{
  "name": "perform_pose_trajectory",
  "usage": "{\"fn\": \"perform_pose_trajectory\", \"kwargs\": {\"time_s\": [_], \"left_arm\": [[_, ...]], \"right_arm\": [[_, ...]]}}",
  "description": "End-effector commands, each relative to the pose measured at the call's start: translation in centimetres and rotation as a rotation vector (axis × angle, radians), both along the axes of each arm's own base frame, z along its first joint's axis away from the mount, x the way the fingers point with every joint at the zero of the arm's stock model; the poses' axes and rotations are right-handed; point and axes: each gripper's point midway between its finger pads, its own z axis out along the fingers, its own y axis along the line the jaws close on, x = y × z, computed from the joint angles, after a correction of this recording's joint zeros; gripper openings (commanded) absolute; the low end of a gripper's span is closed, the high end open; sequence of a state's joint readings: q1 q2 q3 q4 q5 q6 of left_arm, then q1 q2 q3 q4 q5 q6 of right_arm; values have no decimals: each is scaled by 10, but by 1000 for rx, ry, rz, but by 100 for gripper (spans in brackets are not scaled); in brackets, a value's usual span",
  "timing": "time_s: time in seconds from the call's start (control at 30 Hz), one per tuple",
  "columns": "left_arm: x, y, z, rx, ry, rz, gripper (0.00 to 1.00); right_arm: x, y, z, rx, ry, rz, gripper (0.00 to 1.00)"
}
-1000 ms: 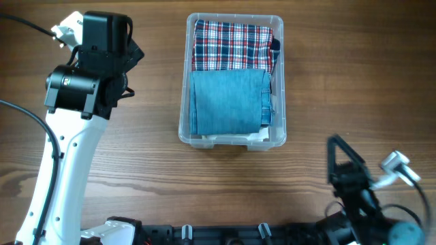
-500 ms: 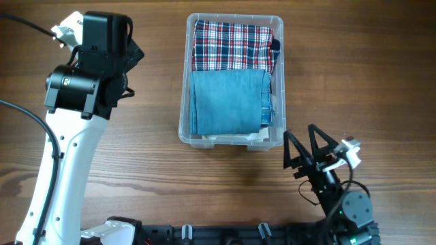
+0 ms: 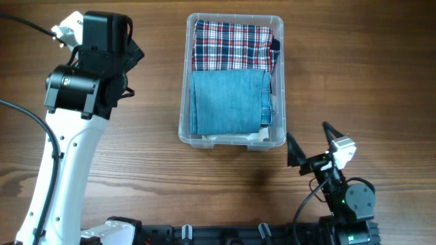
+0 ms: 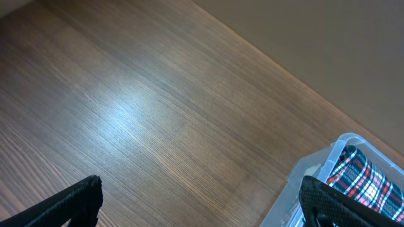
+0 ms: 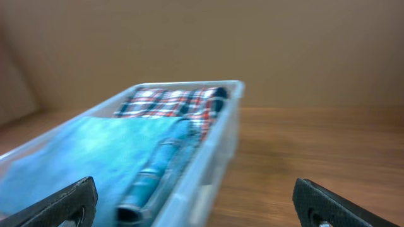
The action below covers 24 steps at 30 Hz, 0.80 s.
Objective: Pack container
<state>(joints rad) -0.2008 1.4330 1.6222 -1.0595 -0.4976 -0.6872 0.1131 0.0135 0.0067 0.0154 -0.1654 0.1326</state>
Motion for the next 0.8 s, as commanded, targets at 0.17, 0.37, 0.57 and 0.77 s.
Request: {"fn": "perform_pose_trajectory", "kwargs": {"time_s": [0.17,0.37,0.57,0.77], "left_arm": [[-2,4,5,9,-14,16,100],[-2,4,5,9,-14,16,100],[-2,4,5,9,-14,16,100],[-2,4,5,9,-14,16,100]], "right_arm": [[5,-33,2,-25,-15,-127,100],[5,-33,2,-24,-14,-127,100],[5,-33,2,-24,-14,-127,100],[5,-33,2,-24,-14,-127,100]]}}
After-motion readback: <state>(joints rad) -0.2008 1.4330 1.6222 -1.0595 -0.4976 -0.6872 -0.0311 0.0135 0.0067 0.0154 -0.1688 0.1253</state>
